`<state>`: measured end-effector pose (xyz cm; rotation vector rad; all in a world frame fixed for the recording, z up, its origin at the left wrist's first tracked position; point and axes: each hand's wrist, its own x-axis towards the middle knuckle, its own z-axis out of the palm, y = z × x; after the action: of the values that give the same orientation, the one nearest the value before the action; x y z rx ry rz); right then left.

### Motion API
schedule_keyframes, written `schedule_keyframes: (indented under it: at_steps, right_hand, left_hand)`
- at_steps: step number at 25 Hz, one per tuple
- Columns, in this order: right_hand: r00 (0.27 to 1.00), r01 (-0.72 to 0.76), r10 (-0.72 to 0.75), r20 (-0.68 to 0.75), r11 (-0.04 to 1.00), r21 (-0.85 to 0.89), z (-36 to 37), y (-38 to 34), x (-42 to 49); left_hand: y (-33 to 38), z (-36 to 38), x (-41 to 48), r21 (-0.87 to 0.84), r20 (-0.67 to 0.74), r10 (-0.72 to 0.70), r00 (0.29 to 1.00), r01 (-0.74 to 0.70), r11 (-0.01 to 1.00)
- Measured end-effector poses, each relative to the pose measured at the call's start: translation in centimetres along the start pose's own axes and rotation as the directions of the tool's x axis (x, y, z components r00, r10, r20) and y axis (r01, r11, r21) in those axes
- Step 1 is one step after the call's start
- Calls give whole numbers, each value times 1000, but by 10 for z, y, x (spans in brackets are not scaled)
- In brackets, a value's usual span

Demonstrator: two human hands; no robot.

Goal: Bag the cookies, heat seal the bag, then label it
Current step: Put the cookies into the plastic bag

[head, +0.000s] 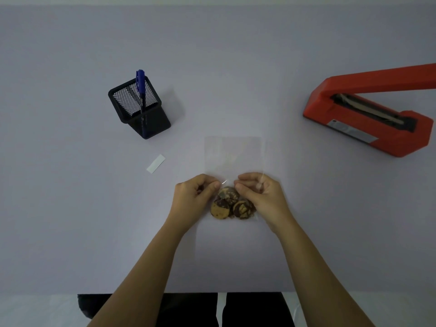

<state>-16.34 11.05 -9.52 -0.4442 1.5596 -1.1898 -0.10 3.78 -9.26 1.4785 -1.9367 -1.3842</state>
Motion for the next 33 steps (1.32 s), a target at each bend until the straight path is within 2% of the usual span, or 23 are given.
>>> schedule_keyframes:
  at_steps: [4, 8, 11, 14, 17, 19, 22, 27, 31, 33]
  right_hand:
    - [999, -32, 32, 9, 999, 21, 0, 0, 4]
    - [998, -49, 48, 47, 999, 19, -2, -2, 5]
    - [996, -57, 56, 68, 998, 5, -3, -2, 4]
    - [993, -91, 91, 69, 996, -7, -6, -5, 2]
    - [988, -128, 136, 73, 986, -109, -11, -7, 2]
    - [986, -153, 160, 42, 978, -138, -15, -9, 2]
    - [984, -179, 177, -31, 979, -93, -19, -11, 1]
    - [991, -29, -3, -131, 971, -239, -22, -11, 0]
    - [990, -106, 96, -99, 988, -108, -22, -14, 1]
    - [986, -119, 101, -130, 983, -142, -22, -14, -1]
  left_hand:
    - [4, 0, 0, -28, 49, -39, 998, 40, 999]
    - [10, 3, 3, -213, 99, -143, 985, 161, 964]
    - [17, 1, 4, -254, 145, -174, 974, 206, 945]
    - [16, -4, 11, -179, 237, -175, 956, 220, 959]
    - [14, -10, 18, -11, 306, -128, 943, 138, 990]
    - [14, -10, 17, 45, 289, -114, 950, 106, 993]
    - [17, -5, 15, 1, 191, -150, 970, 153, 988]
    - [21, -3, 11, -35, 126, -174, 977, 180, 983]
    - [23, -2, 11, -36, 109, -165, 980, 170, 985]
    - [27, 2, 8, -50, 36, -179, 983, 181, 982]
